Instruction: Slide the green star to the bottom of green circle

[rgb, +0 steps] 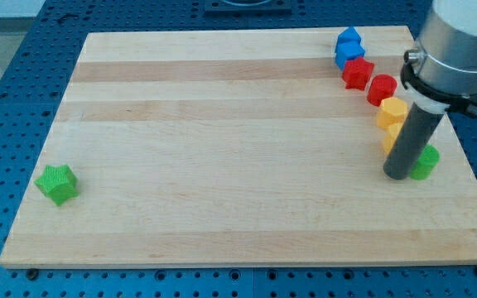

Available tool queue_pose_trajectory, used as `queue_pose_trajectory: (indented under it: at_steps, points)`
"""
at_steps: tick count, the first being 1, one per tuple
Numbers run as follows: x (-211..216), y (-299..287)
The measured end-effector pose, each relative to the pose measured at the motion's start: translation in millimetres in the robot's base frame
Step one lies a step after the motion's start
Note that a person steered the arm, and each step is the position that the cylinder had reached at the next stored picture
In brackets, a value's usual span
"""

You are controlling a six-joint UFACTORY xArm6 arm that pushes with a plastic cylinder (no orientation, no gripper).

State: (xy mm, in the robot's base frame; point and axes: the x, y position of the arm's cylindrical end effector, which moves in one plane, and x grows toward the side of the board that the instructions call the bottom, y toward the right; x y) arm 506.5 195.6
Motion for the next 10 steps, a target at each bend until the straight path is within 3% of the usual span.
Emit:
queue_pose_trajectory:
  at_steps: [2, 4, 7, 9, 10]
  points:
    - [8.3, -54.1]
    - [-21.8, -147.1]
    - [-32.8, -348.2]
    - [-1.0, -494.8]
    - [-0.1, -500.6]
